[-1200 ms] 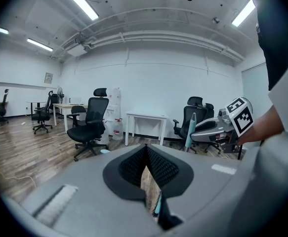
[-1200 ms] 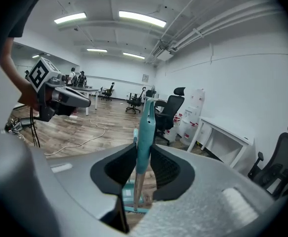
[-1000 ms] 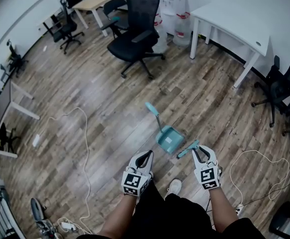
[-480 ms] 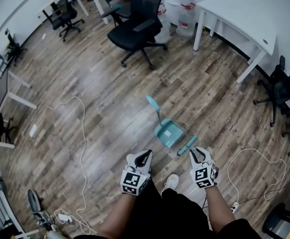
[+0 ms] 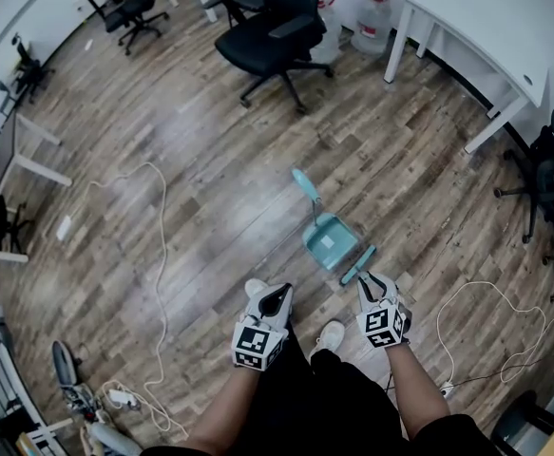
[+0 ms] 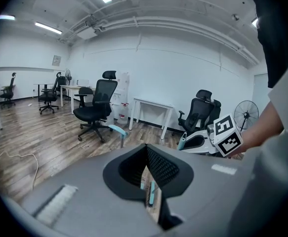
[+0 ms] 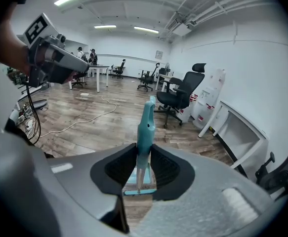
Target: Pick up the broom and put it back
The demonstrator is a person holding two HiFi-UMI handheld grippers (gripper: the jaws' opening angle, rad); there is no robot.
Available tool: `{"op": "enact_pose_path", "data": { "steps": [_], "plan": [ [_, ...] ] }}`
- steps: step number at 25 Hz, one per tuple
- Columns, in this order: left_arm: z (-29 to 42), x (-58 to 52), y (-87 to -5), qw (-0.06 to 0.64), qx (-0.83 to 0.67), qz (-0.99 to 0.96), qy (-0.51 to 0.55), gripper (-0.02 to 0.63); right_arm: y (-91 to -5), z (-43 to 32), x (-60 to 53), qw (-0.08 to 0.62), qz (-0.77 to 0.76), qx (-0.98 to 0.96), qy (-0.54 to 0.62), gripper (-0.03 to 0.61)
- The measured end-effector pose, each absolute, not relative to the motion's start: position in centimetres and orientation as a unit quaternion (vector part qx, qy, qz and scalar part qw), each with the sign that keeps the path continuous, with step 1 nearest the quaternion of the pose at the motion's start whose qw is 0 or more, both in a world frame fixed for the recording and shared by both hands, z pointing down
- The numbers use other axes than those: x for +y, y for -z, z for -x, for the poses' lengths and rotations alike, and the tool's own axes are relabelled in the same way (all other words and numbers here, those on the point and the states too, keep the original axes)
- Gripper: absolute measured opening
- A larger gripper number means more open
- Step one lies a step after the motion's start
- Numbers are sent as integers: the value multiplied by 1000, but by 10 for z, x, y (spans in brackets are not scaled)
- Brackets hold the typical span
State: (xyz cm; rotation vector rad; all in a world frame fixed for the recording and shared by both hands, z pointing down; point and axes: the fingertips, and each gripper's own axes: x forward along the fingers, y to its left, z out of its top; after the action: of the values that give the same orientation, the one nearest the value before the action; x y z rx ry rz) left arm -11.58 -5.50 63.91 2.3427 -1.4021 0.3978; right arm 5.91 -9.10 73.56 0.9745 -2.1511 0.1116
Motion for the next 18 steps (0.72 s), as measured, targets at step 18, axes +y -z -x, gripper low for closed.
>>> {"op": "enact_pose_path", "data": {
  "steps": [18],
  "plan": [
    [175,-93,-649,186,-519,-821,-149,20,-742,16,-177,369,-360,-855,-45,91]
  ]
}}
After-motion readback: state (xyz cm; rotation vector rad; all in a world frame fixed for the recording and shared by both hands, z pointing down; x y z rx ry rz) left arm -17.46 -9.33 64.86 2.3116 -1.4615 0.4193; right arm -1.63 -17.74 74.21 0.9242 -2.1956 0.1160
